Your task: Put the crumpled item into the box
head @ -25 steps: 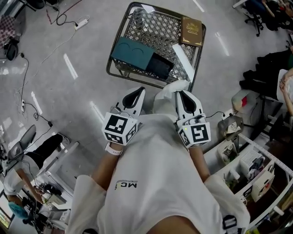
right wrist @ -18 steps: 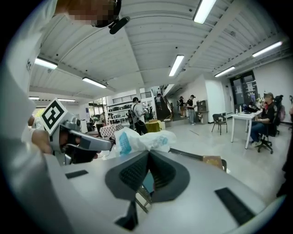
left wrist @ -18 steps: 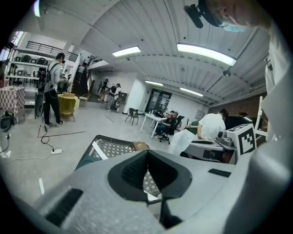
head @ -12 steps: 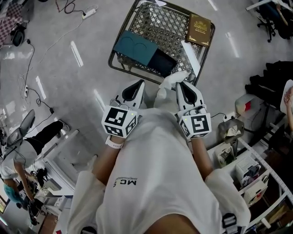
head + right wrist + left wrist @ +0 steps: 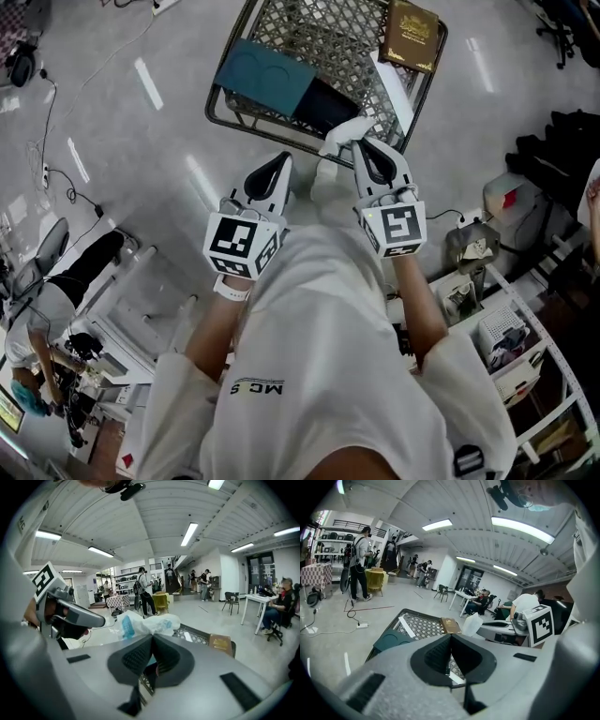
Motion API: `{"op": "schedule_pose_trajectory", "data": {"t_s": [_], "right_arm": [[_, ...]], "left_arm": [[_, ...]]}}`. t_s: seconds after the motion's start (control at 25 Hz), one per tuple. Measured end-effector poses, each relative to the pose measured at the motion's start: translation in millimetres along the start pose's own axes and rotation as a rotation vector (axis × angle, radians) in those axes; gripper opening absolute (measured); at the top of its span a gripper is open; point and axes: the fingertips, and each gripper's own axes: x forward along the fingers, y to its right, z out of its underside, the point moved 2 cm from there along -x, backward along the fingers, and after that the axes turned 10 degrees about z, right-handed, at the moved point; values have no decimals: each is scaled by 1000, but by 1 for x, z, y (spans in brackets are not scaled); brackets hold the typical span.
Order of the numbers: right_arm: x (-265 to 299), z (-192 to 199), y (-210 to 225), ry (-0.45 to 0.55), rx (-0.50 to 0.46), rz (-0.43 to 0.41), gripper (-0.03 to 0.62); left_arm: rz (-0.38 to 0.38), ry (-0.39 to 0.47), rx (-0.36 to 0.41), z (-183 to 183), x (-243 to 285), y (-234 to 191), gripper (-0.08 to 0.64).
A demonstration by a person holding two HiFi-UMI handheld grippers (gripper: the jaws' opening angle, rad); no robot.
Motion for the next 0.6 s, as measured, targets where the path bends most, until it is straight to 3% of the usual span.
{"op": "schedule_pose_trajectory", "data": {"t_s": [0.6], "right_arm": [[73,80,19,-151,-35,-42,18]], "left_arm": [[-53,-33,-55,37,40,-32,23]]}}
